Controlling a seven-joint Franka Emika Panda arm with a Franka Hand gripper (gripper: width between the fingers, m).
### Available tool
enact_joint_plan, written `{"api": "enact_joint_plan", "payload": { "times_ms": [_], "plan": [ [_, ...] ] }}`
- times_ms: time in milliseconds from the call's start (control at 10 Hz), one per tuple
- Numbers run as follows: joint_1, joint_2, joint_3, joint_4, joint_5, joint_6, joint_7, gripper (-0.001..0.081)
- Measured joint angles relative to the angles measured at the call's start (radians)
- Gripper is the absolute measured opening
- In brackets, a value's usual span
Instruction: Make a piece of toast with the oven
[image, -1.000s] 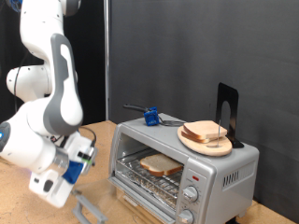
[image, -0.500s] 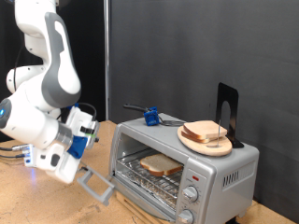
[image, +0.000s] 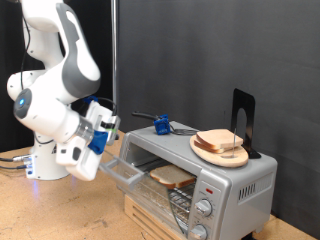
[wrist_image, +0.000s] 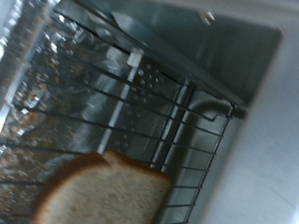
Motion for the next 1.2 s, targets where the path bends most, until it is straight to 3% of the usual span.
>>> {"api": "enact_joint_plan", "payload": {
  "times_ms": [200,500,700,1100,1200],
  "plan": [
    [0.015,-0.014,0.036,-0.003,0.007,0.012,0.050,0.0809],
    [0.014,-0.020,0.045,-0.023,0.003,0.010,0.067,0.0809],
    [-0.009,-0.041,0.029,-0.043,-0.004,-0.001,0.067,0.0809],
    [-0.094,-0.152,-0.031,-0.090,-0.003,0.009,0.068,0.0809],
    [-0.093,-0.149,-0.029,-0.090,-0.004,0.006,0.068,0.0809]
  ]
}}
